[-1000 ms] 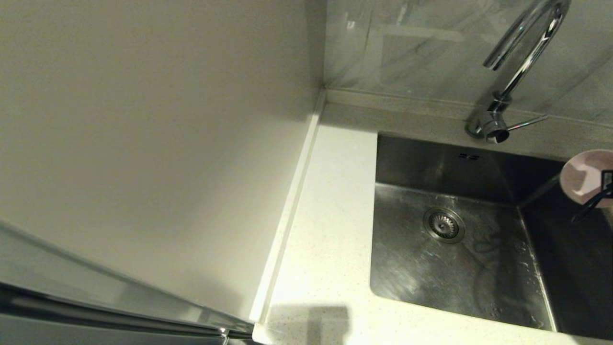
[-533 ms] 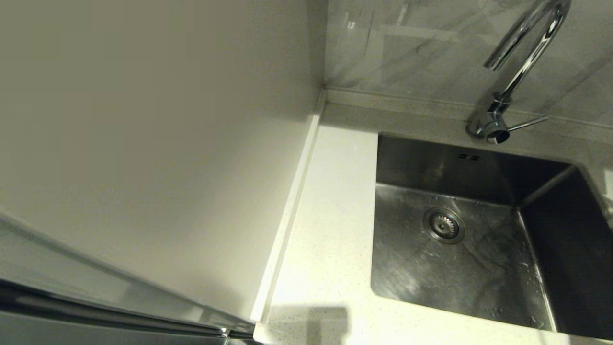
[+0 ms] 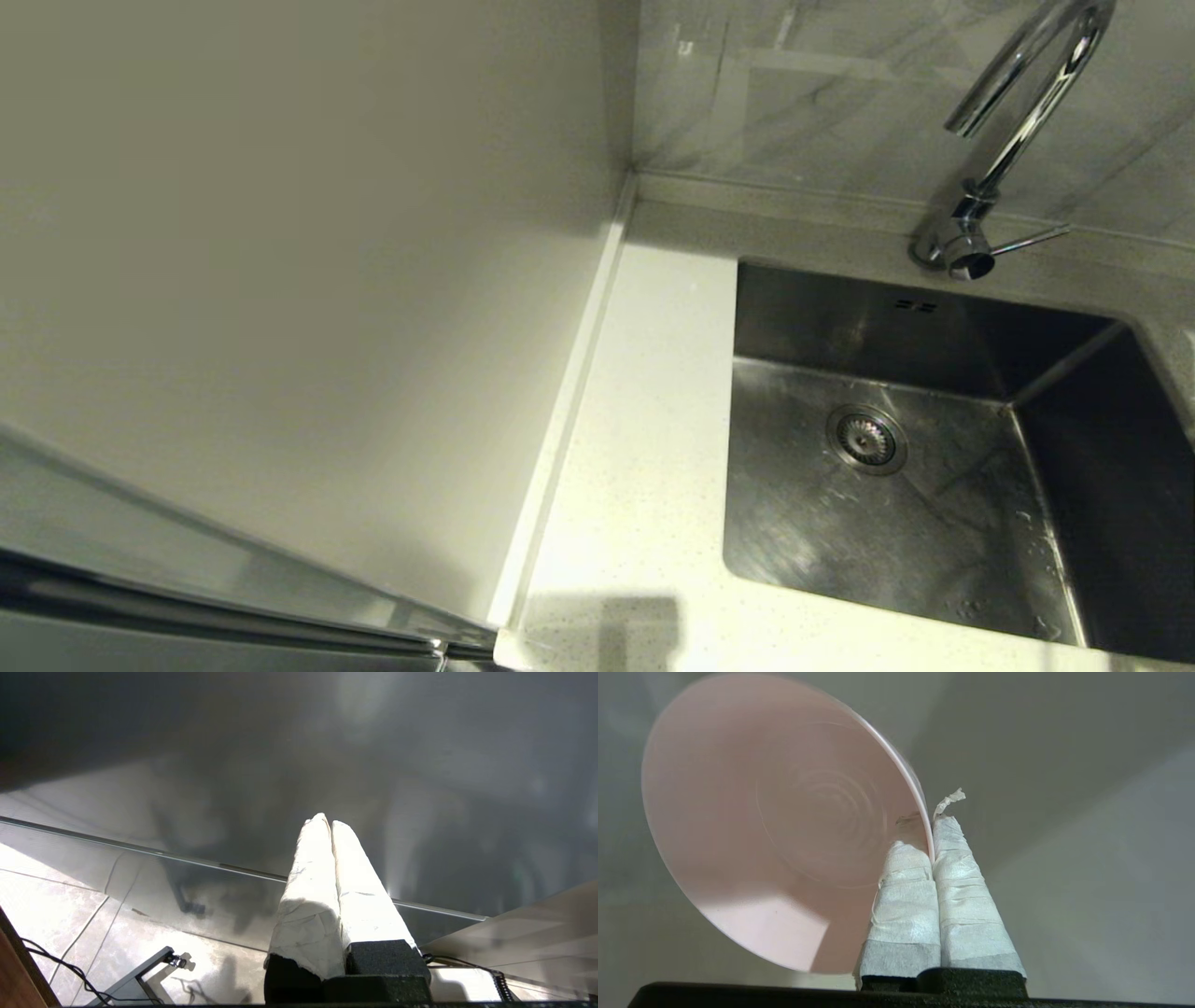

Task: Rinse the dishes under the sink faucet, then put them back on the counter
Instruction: Put a bowl back to the table from the sink

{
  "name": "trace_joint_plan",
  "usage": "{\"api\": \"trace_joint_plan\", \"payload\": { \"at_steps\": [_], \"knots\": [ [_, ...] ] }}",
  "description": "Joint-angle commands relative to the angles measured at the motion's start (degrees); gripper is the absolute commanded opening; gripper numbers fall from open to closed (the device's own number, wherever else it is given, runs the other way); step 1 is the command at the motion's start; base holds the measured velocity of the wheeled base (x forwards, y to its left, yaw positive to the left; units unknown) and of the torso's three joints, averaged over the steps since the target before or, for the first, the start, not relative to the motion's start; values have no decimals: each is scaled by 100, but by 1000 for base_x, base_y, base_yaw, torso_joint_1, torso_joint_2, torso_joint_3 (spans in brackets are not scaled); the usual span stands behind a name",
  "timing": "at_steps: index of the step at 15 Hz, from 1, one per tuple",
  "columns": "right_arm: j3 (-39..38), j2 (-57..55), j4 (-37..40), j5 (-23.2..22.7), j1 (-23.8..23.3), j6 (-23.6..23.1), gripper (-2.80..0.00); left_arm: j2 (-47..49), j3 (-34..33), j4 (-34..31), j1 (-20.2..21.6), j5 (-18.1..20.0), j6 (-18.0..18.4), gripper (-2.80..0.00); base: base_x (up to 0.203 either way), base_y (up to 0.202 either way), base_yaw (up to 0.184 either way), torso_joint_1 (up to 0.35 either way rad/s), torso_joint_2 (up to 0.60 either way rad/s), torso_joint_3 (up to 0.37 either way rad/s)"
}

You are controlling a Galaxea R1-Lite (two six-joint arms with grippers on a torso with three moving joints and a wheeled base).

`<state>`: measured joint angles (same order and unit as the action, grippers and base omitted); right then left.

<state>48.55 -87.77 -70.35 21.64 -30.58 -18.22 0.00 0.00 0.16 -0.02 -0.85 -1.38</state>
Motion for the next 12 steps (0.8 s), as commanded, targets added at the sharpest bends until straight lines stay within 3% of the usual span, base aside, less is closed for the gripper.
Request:
{"api": "trace_joint_plan", "payload": {
  "at_steps": [1, 3, 5, 6, 7, 9, 12],
  "knots": [
    [493, 373, 2953, 90, -351, 692, -280, -18, 0, 2, -6, -3, -3, -280, 0, 0, 0, 0, 0, 0],
    [1062, 649, 5992, -96, -872, 1598, -280, -18, 0, 2, 2, -3, -3, -280, 0, 0, 0, 0, 0, 0],
    [1633, 925, 8895, -940, -1755, 2477, -280, -18, 0, 2, 2, -3, -3, -280, 0, 0, 0, 0, 0, 0],
    [1771, 1079, 9898, -1481, -2295, 2720, -280, -18, 0, 2, 2, -11, -3, -280, 0, 0, 0, 0, 0, 0],
    [1798, 1262, 10612, -1949, -2805, 2868, -280, -18, 0, 2, -3, -7, -3, -280, 0, 0, 0, 0, 0, 0],
    [1528, 1483, 11227, -2416, -3537, 2912, -280, -18, 0, 2, -4, -5, -3, -280, 0, 0, 0, 0, 0, 0],
    [1238, 1739, 12329, -2876, -4460, 2288, -280, -25, 0, 2, 2, -6, -3, -280, 0, 0, 0, 0, 0, 0]
  ]
}}
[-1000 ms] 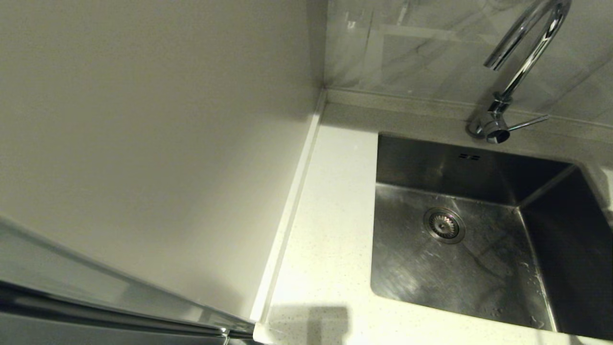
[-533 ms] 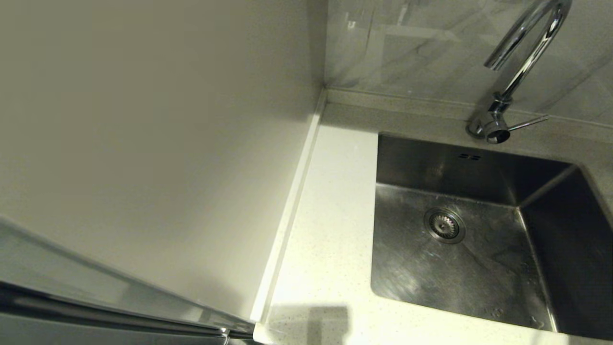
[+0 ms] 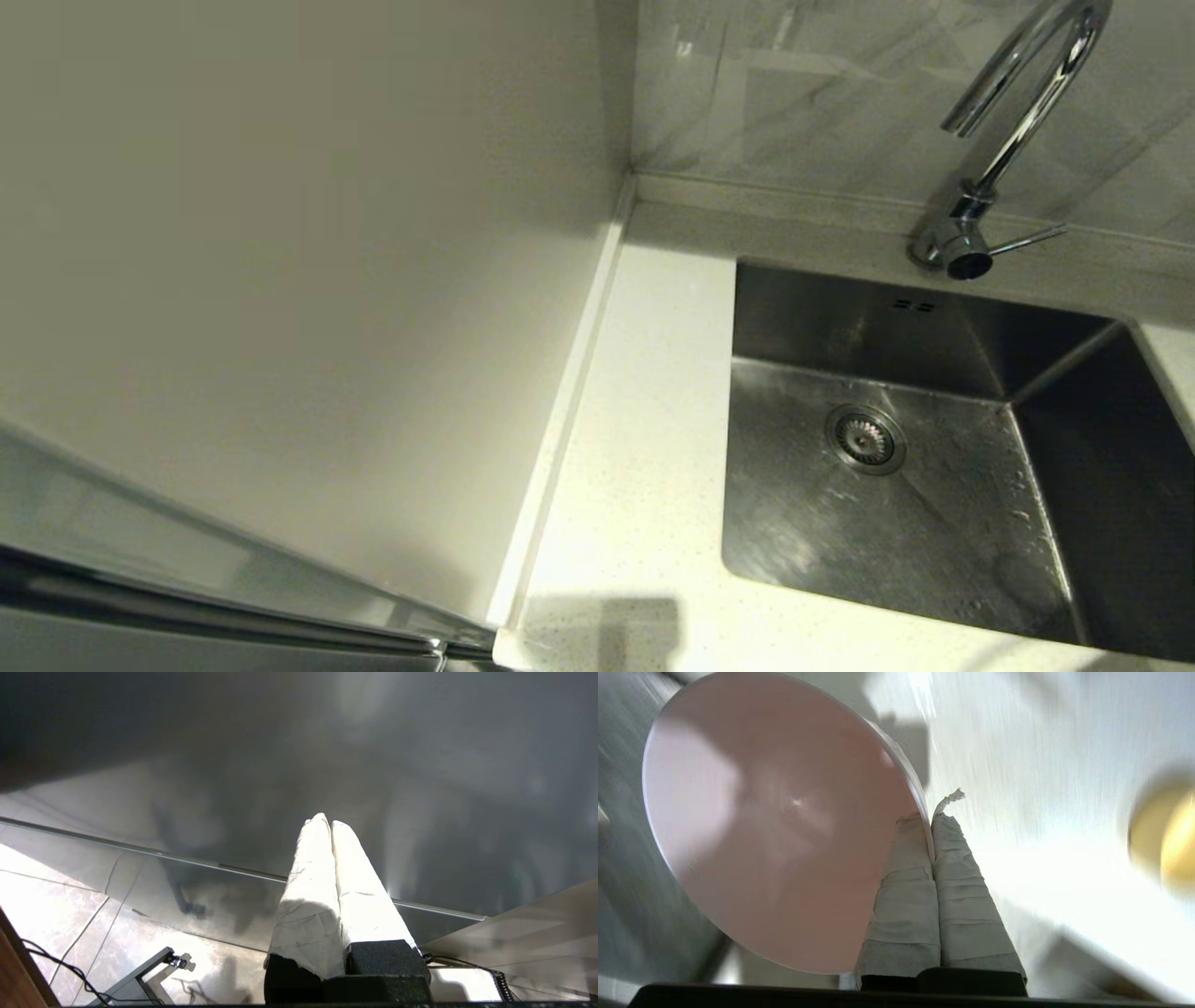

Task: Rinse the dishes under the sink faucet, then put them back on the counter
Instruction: Put a bowl back to the table from the sink

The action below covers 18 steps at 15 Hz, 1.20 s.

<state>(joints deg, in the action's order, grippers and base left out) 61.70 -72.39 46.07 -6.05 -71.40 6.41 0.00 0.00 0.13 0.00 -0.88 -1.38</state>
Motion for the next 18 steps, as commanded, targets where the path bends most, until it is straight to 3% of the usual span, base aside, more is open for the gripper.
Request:
{"api": "trace_joint_plan", "payload": {
  "at_steps": [1, 4, 8, 11, 15, 18],
  "knots": [
    [-100, 296, 1063, -268, -704, -472, -280, -18, 0, 4, -5, 0, -3, -280, 0, 0, 0, 0, 0, 0],
    [-328, 400, 1432, -794, -1638, -1349, -280, -18, 0, 4, 0, -3, -3, -280, 0, 0, 0, 0, 0, 0],
    [-385, 93, 1360, -807, -2169, -1954, -280, -18, 0, 4, 0, 0, -3, -280, 0, 0, 0, 0, 0, 0],
    [-424, -392, 718, -403, -2344, -1981, -280, -18, 0, 4, 0, -8, -3, -280, 0, 0, 0, 0, 0, 0],
    [-422, -1131, 482, -267, -2509, -1971, -280, -18, 0, 4, -7, 0, -3, -280, 0, 0, 0, 0, 0, 0],
    [-635, -1645, -583, -285, -2490, -1978, -280, -18, 0, 4, 0, -8, -3, -280, 0, 0, 0, 0, 0, 0]
  ]
}}
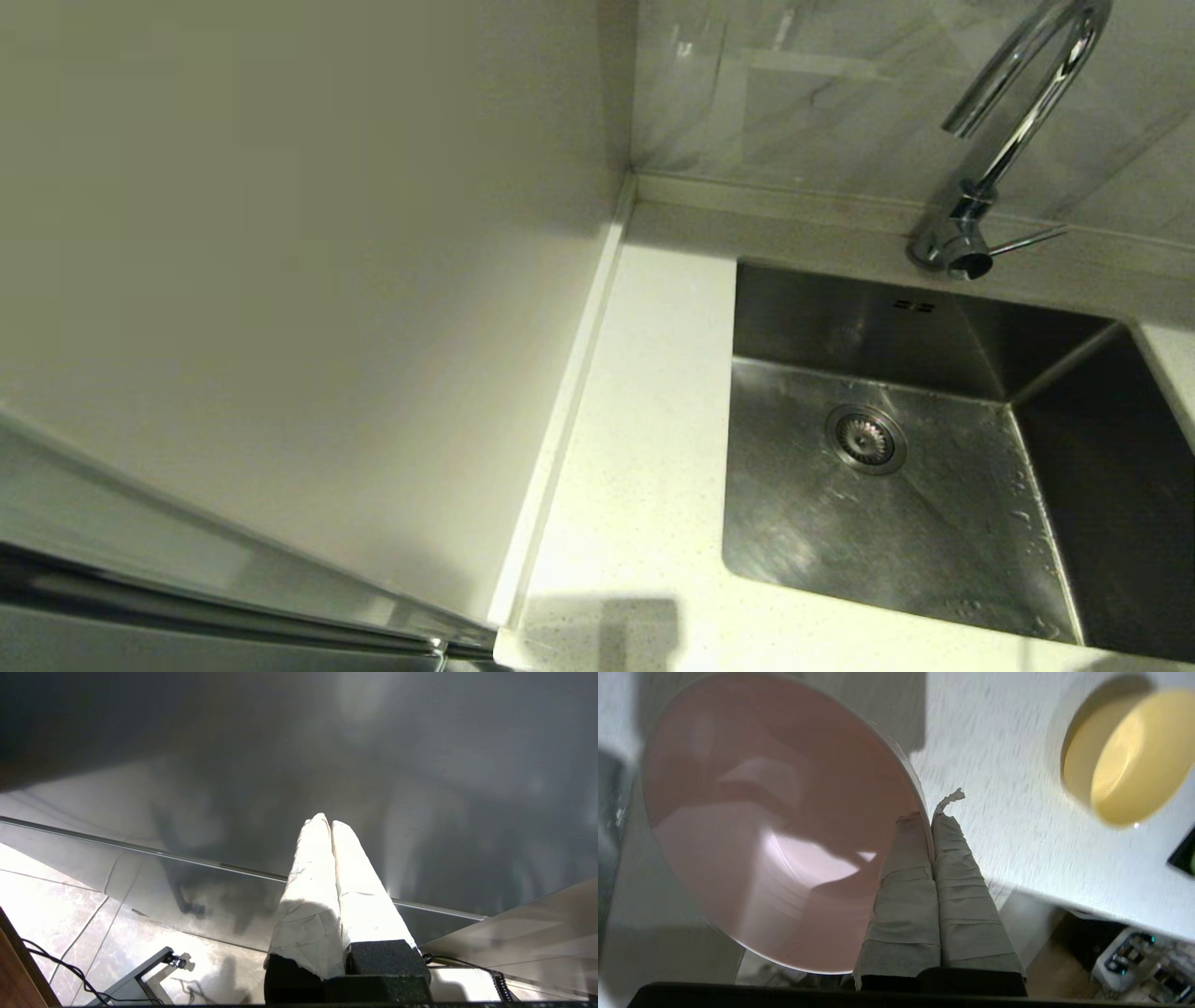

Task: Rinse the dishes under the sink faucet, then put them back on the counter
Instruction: Put a bowl back to the table from the sink

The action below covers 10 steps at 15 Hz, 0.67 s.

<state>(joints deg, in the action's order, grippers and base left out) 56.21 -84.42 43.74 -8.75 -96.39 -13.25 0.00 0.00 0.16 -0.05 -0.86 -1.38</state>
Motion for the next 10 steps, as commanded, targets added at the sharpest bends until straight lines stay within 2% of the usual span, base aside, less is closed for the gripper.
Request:
{"api": "trace_joint_plan", "payload": {
  "at_steps": [1, 7, 10],
  "knots": [
    [-137, -602, -633, -24, 27, -28, -280, -18, 0, 2, -4, -2, -3, -280, 0, 0, 0, 0, 0, 0],
    [-224, -1040, -821, -64, 450, -90, -280, -18, 0, 2, 5, -2, -3, -280, 0, 0, 0, 0, 0, 0],
    [-227, -886, -820, -267, 703, -158, -280, -18, 0, 2, 1, -2, -3, -280, 0, 0, 0, 0, 0, 0]
  ]
}}
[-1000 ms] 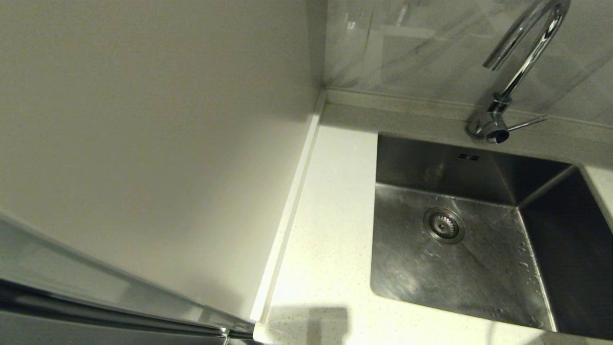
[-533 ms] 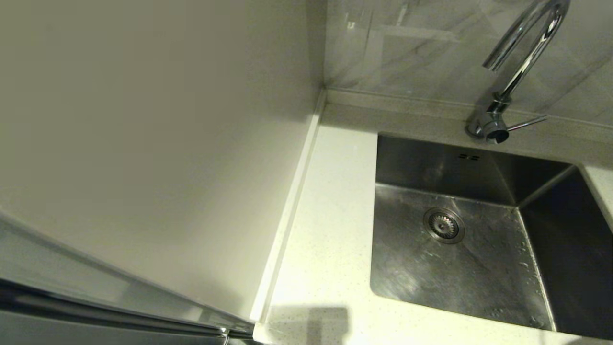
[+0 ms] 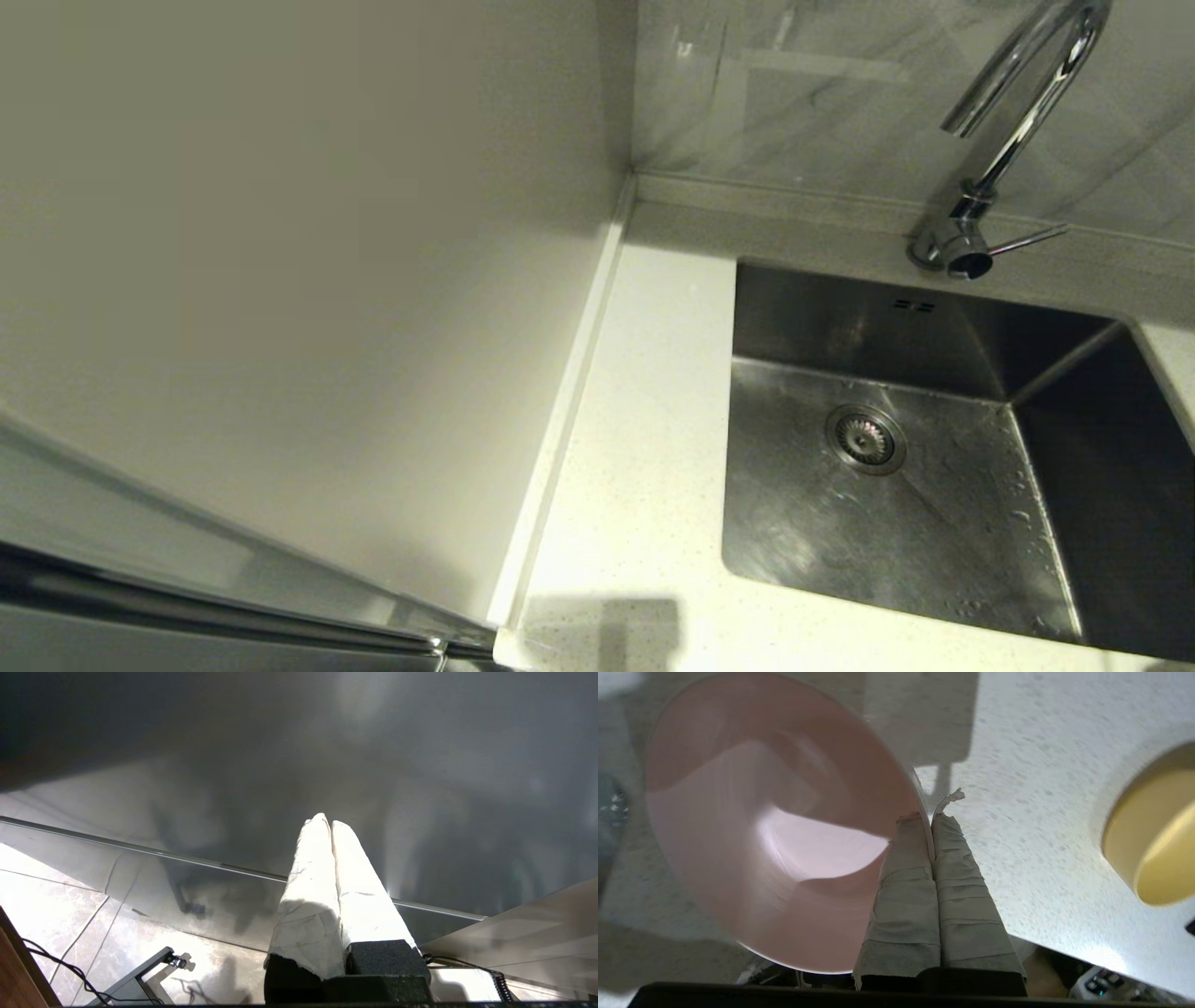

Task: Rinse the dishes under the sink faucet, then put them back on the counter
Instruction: Put a bowl back to the table from the sink

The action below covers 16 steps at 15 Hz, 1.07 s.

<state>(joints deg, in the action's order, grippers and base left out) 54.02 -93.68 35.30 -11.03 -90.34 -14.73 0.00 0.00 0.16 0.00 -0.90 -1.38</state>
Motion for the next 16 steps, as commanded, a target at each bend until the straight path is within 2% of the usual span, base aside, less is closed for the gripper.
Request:
{"api": "trace_joint_plan", "payload": {
  "at_steps": [1, 4, 8, 15, 16],
  "knots": [
    [-14, 58, 29, -59, 205, -25, -280, -18, 0, 2, -6, 1, -3, -280, 0, 0, 0, 0, 0, 0],
    [-15, 53, -5, -66, 565, -30, -280, -18, 0, 2, 0, 2, -3, -280, 0, 0, 0, 0, 0, 0],
    [-199, 27, -503, -45, 788, -31, -280, -18, 0, 2, 0, 0, -3, -280, 0, 0, 0, 0, 0, 0],
    [-190, 52, -700, -49, 825, -30, -280, -20, 0, 2, 0, 1, -3, -280, 0, 0, 0, 0, 0, 0],
    [-200, 54, -753, -49, 825, -27, -190, -18, 0, 2, 0, 2, -3, -280, 0, 0, 0, 0, 0, 0]
  ]
}}
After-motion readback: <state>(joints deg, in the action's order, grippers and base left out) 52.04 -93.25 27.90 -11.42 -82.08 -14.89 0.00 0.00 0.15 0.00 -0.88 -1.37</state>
